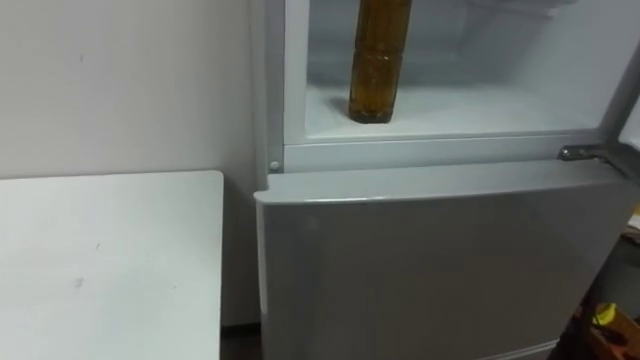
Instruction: Put the bottle in the upper fridge
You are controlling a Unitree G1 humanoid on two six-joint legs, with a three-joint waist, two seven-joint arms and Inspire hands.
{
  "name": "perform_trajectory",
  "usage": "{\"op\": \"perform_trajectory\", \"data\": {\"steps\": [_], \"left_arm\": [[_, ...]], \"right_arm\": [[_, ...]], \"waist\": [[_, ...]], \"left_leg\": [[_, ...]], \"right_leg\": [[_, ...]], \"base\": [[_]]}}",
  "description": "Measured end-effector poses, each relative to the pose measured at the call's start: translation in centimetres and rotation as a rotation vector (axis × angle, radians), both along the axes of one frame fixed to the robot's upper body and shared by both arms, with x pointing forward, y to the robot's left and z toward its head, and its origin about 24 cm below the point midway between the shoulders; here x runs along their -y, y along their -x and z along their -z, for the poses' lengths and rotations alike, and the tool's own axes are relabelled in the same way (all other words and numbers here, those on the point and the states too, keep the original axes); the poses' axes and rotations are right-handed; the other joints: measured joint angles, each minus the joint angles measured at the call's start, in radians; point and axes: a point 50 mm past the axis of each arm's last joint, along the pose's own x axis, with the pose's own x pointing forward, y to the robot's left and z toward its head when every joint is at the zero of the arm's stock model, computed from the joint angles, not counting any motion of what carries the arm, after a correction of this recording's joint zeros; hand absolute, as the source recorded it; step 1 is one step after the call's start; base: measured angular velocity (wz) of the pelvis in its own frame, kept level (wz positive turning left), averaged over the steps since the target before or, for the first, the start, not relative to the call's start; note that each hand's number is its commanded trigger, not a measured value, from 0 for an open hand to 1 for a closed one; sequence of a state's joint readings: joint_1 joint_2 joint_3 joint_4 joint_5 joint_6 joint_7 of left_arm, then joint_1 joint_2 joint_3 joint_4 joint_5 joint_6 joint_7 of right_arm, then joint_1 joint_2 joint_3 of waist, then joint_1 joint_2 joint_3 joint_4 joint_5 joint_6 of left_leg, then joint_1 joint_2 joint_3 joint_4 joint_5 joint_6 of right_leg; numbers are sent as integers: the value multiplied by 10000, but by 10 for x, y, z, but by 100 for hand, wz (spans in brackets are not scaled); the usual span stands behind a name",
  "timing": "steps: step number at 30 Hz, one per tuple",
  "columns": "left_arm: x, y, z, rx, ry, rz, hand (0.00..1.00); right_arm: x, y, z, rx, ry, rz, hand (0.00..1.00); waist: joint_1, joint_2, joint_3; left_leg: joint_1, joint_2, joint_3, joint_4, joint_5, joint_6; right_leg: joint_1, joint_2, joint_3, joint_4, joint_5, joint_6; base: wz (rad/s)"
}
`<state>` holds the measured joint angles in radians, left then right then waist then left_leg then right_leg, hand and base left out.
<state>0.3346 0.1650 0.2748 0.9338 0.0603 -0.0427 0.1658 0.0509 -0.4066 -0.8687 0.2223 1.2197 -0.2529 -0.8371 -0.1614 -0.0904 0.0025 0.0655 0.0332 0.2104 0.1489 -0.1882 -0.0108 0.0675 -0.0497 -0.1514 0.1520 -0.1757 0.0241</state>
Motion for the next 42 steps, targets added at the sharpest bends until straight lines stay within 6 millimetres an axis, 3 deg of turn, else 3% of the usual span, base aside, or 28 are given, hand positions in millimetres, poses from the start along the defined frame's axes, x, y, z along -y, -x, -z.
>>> {"op": "perform_trajectory", "data": {"steps": [4,15,18,29,35,42], "left_arm": [[0,5,1,-194,-47,-97,0],[8,21,5,-636,80,-301,0],[11,24,6,-607,177,-660,0],[11,30,7,-530,331,-1180,0],[16,28,9,-524,451,-1229,0],[20,31,11,-737,459,-1344,0]], "right_arm": [[-2,-9,-26,389,960,-276,0],[-13,-17,-41,-1733,2523,-3,0],[-21,-26,-50,-2273,3267,-322,0],[-42,-49,-58,-3670,4495,-1646,0],[-52,-61,-57,-4344,4988,-2592,0],[-76,-75,-77,-5447,7293,-3153,0]], "waist": [[10,-25,-10],[29,33,10],[-13,100,48],[-13,107,45],[33,2,73],[18,-20,85]], "left_leg": [[46,2,5,-2,3,0],[122,-27,70,-35,7,7],[145,-40,78,-42,13,15],[135,-54,66,-5,25,29],[136,-67,65,-13,30,38],[141,-65,61,-30,31,35]], "right_leg": [[41,-2,-10,30,0,0],[-97,-24,123,227,-41,27],[-161,-44,147,360,-82,24],[-164,-76,116,378,-93,32],[-158,-87,109,376,-96,37],[-149,-84,102,366,-112,41]], "base": [[0],[-3],[-4],[0],[0],[0]]}}
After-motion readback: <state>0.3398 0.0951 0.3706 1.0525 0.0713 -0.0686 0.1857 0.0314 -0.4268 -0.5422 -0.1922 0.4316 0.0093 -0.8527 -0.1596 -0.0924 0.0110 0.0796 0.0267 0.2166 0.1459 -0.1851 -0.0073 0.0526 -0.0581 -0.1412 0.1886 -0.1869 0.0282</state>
